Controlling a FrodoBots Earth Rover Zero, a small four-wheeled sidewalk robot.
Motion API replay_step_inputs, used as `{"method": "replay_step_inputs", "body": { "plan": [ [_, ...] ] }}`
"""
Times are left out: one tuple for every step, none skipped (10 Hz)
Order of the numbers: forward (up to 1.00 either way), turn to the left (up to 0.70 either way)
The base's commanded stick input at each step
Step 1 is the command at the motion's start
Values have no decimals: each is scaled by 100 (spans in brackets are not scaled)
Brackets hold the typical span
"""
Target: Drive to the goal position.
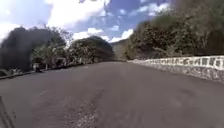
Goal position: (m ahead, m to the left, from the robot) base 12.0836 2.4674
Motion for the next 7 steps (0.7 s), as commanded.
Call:
{"method": "replay_step_inputs", "body": {
  "plan": [
    [70, 0],
    [70, 0],
    [70, 0],
    [70, 0],
    [70, 0],
    [70, 0],
    [70, 0]
  ]
}}
